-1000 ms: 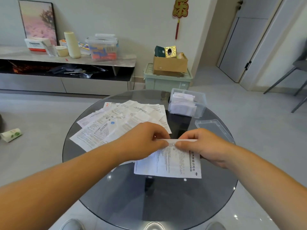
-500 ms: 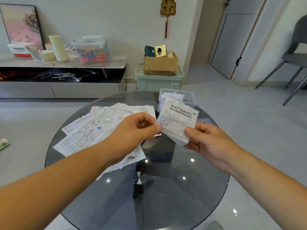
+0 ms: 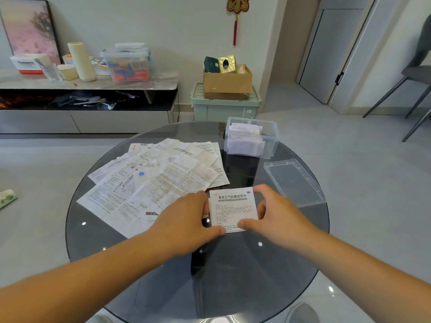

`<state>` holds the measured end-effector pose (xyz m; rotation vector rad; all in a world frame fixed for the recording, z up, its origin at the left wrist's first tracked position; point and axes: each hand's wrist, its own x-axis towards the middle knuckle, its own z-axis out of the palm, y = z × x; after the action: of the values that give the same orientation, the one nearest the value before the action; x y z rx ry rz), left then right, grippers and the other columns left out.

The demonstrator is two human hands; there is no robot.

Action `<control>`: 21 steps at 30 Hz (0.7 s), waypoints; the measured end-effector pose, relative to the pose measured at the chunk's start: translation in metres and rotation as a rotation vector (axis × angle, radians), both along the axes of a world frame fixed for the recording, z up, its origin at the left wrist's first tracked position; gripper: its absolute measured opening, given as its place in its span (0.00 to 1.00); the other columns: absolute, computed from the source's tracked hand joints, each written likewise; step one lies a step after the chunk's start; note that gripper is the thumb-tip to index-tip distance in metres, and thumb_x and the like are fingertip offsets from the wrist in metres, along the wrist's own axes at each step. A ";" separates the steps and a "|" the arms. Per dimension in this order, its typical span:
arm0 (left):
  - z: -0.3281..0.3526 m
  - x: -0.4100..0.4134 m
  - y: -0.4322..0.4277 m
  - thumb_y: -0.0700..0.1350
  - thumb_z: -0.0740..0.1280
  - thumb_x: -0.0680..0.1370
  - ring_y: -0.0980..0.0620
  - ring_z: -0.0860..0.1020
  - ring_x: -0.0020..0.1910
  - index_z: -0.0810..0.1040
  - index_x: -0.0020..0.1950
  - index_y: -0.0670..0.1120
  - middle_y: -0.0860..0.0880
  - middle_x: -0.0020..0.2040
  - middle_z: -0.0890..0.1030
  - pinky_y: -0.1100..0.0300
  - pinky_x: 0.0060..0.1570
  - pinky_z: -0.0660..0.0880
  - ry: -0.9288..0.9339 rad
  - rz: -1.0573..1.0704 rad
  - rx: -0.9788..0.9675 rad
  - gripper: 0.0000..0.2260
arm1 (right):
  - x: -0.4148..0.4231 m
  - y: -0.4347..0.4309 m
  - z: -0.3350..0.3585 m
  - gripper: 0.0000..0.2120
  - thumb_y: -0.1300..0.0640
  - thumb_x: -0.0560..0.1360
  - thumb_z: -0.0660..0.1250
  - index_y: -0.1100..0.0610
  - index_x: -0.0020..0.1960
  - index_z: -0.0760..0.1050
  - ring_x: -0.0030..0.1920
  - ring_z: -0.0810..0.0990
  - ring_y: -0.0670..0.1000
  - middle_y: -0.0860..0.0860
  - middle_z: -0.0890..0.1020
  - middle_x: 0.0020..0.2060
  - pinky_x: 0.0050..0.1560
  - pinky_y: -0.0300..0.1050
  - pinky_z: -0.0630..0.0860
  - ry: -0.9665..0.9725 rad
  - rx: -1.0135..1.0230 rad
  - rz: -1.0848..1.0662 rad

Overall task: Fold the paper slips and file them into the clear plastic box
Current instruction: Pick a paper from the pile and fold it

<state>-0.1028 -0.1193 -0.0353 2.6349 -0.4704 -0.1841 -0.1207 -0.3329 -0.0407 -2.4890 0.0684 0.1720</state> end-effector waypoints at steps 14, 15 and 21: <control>-0.009 0.006 -0.008 0.62 0.65 0.79 0.56 0.71 0.46 0.70 0.58 0.59 0.55 0.49 0.70 0.60 0.42 0.68 -0.023 -0.078 0.136 0.12 | 0.003 0.007 -0.001 0.34 0.33 0.68 0.74 0.44 0.67 0.66 0.52 0.73 0.48 0.38 0.69 0.41 0.50 0.46 0.74 -0.018 -0.182 0.069; -0.009 0.006 -0.007 0.61 0.65 0.79 0.55 0.71 0.46 0.71 0.59 0.59 0.55 0.49 0.69 0.61 0.43 0.68 -0.015 -0.087 0.133 0.12 | 0.004 0.006 0.000 0.34 0.34 0.68 0.74 0.44 0.67 0.66 0.53 0.73 0.48 0.38 0.69 0.42 0.51 0.47 0.74 0.002 -0.188 0.075; -0.009 0.013 0.000 0.56 0.69 0.78 0.57 0.73 0.44 0.74 0.60 0.59 0.55 0.49 0.72 0.64 0.40 0.67 0.064 -0.107 0.087 0.11 | 0.009 -0.008 0.007 0.30 0.42 0.68 0.78 0.43 0.66 0.68 0.43 0.76 0.45 0.42 0.75 0.44 0.39 0.42 0.72 0.117 -0.158 0.070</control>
<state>-0.0902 -0.1189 -0.0442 2.6802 -0.5945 -0.3289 -0.1113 -0.3406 -0.0341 -2.6384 0.0448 0.3537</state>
